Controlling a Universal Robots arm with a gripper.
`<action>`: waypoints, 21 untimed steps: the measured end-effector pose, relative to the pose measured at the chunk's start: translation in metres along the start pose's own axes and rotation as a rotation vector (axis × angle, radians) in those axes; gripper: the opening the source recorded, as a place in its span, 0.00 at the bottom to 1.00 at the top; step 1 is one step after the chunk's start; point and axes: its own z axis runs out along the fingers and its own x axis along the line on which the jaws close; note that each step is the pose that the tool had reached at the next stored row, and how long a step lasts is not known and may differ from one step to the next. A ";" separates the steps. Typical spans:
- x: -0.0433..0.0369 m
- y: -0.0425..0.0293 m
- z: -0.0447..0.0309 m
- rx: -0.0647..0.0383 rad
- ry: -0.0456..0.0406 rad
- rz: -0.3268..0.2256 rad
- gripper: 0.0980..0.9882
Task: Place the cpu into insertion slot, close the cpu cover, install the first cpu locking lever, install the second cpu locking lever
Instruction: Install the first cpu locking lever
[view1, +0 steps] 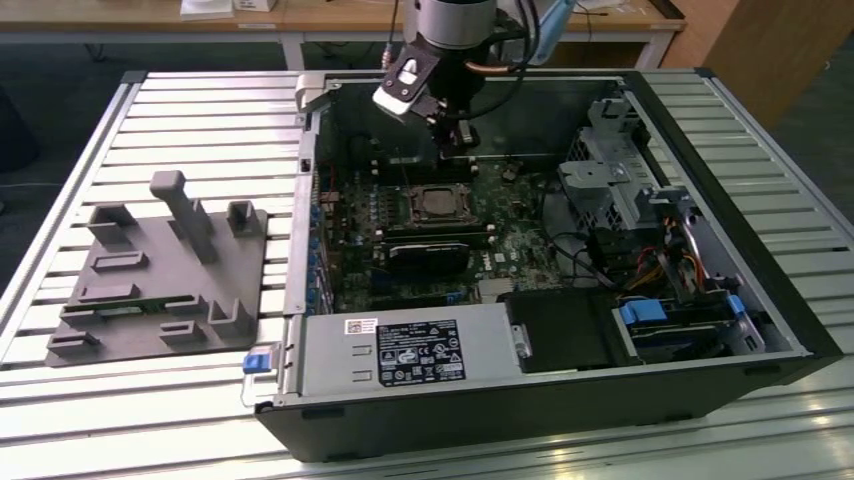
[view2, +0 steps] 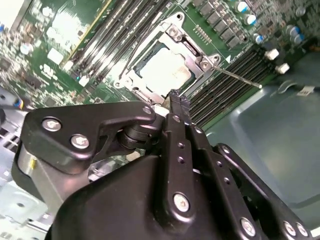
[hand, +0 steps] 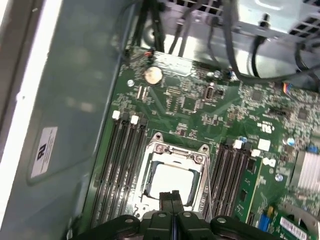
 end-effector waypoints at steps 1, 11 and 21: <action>0.0000 0.0000 0.0000 0.000 0.0004 -0.018 0.02; 0.0000 0.0000 0.0000 0.001 0.0049 -0.199 0.02; 0.0000 0.0000 0.0000 0.001 0.0073 -0.296 0.02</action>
